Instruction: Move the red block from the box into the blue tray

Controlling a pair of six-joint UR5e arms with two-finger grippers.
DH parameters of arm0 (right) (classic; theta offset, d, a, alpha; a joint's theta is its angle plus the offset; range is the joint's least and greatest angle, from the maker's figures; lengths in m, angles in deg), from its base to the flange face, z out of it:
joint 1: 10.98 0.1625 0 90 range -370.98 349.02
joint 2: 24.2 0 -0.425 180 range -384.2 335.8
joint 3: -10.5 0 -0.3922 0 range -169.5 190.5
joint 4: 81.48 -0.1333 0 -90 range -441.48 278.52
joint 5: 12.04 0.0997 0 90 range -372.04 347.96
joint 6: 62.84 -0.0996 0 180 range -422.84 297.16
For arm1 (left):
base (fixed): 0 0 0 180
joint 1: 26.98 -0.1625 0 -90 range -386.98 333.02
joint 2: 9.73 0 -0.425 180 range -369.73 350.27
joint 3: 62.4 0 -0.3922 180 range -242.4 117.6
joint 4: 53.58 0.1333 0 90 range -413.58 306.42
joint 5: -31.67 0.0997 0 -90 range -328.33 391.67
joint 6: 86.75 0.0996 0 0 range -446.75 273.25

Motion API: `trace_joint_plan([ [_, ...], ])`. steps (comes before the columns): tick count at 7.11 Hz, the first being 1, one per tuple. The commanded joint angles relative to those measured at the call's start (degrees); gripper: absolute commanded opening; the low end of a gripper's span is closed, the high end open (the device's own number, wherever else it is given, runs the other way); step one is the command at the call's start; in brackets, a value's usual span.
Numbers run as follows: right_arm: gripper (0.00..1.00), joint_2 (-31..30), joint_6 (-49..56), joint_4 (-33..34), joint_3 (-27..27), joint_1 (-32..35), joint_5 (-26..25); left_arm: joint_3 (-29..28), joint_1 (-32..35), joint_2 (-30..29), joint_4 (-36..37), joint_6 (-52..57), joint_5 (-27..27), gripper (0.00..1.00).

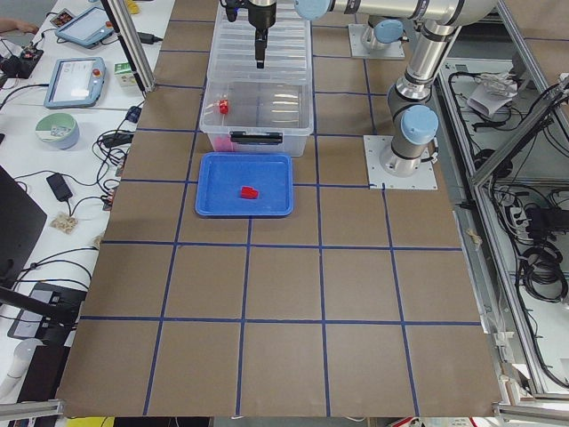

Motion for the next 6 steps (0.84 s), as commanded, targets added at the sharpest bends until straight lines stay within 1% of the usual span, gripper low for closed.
trace_joint_plan([
  [1, 1.00, 0.18, 2.00, 0.17, -0.30, -0.87, 0.01, 0.00, 0.00, -0.30, 0.09, -0.01, -0.01, 1.00],
  [2, 1.00, 0.27, 6.37, -0.09, -0.48, -5.14, 0.01, 0.00, 0.09, -0.39, 0.09, -0.01, -0.01, 1.00],
  [3, 1.00, 0.27, 13.12, -0.18, -1.26, -13.11, 0.01, 0.00, 0.09, -0.30, 0.09, -0.01, -0.01, 1.00],
  [4, 1.00, 0.27, 26.23, 1.04, -3.62, -20.41, 0.62, 0.00, 0.09, -0.30, 0.09, -0.01, -0.01, 1.00],
  [5, 1.00, 0.96, 31.41, 7.23, -8.08, -25.00, 0.36, 0.00, 0.09, -0.30, 0.09, -0.01, -0.01, 1.00],
  [6, 1.00, 2.19, 32.07, 14.69, -12.91, -26.27, 0.10, 0.00, 0.09, -0.21, 0.17, -0.01, -0.10, 1.00],
])
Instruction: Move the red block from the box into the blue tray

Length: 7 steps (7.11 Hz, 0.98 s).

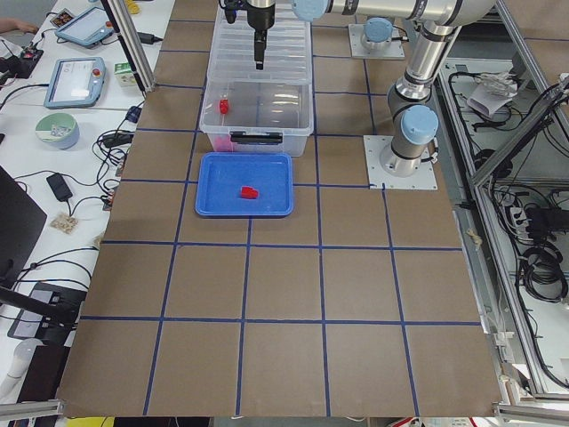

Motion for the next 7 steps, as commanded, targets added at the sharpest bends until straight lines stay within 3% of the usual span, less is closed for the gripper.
trace_joint_plan([
  [1, 1.00, 1.14, 3.65, 7.82, -7.61, -3.20, -0.03, 0.35, 0.00, 0.33, 0.15, 0.00, -0.15, 1.00],
  [4, 1.00, 4.46, 2.86, 8.35, -9.04, -2.76, 0.32, 0.53, 0.00, 0.42, 0.33, 0.00, -0.15, 1.00],
  [7, 1.00, 5.44, -2.55, 8.35, -9.48, 2.32, 0.76, 0.53, 0.00, 0.51, 0.33, 0.00, -0.15, 1.00],
])
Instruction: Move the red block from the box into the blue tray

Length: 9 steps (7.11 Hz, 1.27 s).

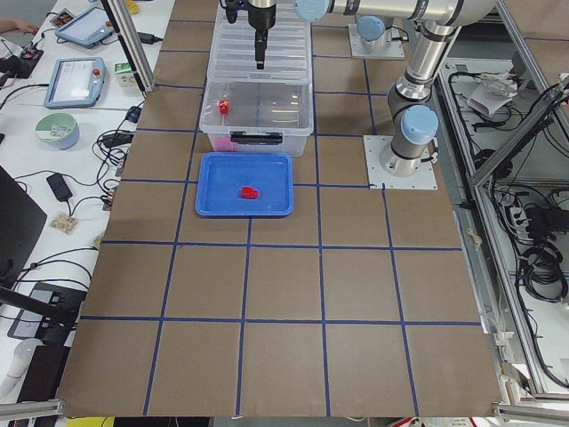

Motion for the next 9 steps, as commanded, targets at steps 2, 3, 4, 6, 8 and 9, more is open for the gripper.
trace_joint_plan([
  [2, 1.00, 0.27, -11.37, 0.17, -0.39, 8.25, 0.22, 0.18, 0.09, 0.15, 0.09, 0.00, 0.00, 1.00],
  [3, 1.00, 0.27, -15.94, 0.26, -0.39, 11.24, 0.30, 0.09, 0.09, 0.15, 0.09, 0.00, 0.00, 1.00],
  [4, 1.00, 0.18, -17.20, 0.35, 0.04, 13.70, 0.30, 0.18, 0.09, 0.15, 0.09, 0.00, 0.00, 1.00],
  [6, 1.00, -0.17, -21.24, 0.44, 0.13, 17.40, 0.30, 0.09, 0.09, 0.24, 0.09, 0.00, 0.00, 1.00],
  [8, 1.00, 0.01, -25.81, 1.31, 0.05, 21.36, 0.30, 0.09, 0.09, 0.41, 0.09, 0.00, 0.26, 1.00],
  [9, 1.00, -0.08, -25.83, 1.32, 0.13, 21.64, 0.39, 0.01, 0.09, 0.33, 0.09, 0.00, 0.09, 1.00],
])
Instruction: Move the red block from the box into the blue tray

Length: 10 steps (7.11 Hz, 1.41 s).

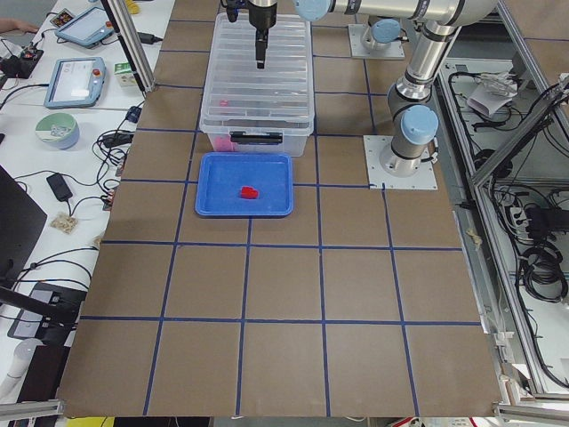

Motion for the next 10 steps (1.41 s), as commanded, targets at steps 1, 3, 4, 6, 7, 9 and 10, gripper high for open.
trace_joint_plan([
  [1, 1.00, -0.03, -0.96, 0.37, 0.04, 1.31, -0.02, -0.06, 0.00, 0.09, 0.00, 0.00, 0.05, 1.00],
  [3, 1.00, 0.06, -0.43, 0.64, 2.04, 1.23, -0.29, -0.06, 0.00, -0.09, 0.00, 0.00, -0.04, 1.00],
  [4, 1.00, -0.03, -0.52, -0.32, 6.32, 1.23, -0.81, -0.06, 0.00, -0.09, 0.00, 0.00, -0.04, 1.00],
  [6, 1.00, -3.52, -0.95, -9.68, 12.93, 1.49, -0.81, -0.06, 0.00, 0.09, 0.00, 0.00, 0.05, 1.00],
  [7, 1.00, -6.85, -1.13, -11.91, 13.04, 1.58, -0.38, -0.15, 0.00, 0.17, 0.00, 0.00, 0.05, 1.00],
  [9, 1.00, -7.50, -9.34, -11.58, 13.13, 6.64, -0.98, -0.50, 0.00, -0.52, -0.09, 0.00, 0.05, 1.00],
  [10, 1.00, -7.07, -10.18, -11.06, 13.31, 9.02, -1.25, -0.76, -0.09, -0.53, -0.44, -0.09, -0.21, 1.00],
])
